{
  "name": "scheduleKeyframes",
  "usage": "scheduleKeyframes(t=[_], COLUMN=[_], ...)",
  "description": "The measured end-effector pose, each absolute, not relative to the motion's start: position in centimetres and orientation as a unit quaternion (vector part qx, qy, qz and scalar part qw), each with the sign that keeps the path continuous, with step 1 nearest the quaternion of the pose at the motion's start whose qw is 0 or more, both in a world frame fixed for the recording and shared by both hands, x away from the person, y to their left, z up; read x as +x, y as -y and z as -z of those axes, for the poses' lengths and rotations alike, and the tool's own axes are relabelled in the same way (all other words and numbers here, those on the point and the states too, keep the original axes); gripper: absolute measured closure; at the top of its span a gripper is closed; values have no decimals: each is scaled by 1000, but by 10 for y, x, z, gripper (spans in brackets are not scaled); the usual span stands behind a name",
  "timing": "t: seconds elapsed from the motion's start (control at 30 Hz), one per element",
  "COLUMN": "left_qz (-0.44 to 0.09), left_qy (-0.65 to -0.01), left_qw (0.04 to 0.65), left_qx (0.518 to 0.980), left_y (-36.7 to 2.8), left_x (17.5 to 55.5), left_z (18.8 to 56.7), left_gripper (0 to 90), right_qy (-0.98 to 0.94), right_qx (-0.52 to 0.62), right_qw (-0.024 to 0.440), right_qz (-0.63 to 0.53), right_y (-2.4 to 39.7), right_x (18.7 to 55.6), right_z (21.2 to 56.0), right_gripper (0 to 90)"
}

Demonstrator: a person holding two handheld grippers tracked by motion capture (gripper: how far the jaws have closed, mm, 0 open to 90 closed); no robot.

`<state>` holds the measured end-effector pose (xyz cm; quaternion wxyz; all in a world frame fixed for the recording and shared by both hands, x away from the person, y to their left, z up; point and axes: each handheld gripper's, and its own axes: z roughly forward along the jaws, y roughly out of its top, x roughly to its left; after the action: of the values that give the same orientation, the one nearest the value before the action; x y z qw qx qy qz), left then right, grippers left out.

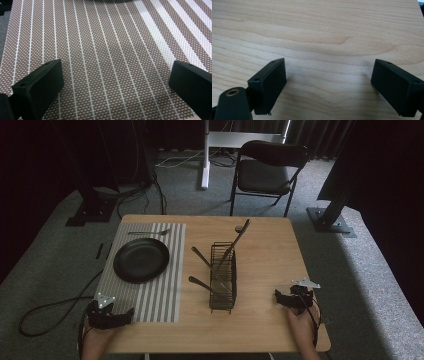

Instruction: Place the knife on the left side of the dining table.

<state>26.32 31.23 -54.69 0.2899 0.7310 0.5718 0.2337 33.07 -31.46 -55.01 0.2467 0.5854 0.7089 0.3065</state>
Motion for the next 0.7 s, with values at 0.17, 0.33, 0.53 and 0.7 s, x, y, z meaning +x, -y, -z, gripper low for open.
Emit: scheduleKeyframes(t=[0.17,0.33,0.53,0.7], left_qz=[-234,-233,-233,-232], left_qy=[-571,-571,-570,-568], left_qw=[290,290,289,290], left_qx=[731,732,733,734], left_y=[-312,-313,-313,-313], left_x=[263,263,263,263], left_z=[547,547,547,546], left_gripper=[0,0,1,7], right_qy=[-709,-709,-709,-709], right_qx=[585,585,585,586], right_qw=[247,247,247,247], right_qz=[-307,-307,-306,-306], right_y=[315,315,315,315], right_x=[331,331,331,331], right_z=[550,550,550,550], right_gripper=[120,120,120,120])
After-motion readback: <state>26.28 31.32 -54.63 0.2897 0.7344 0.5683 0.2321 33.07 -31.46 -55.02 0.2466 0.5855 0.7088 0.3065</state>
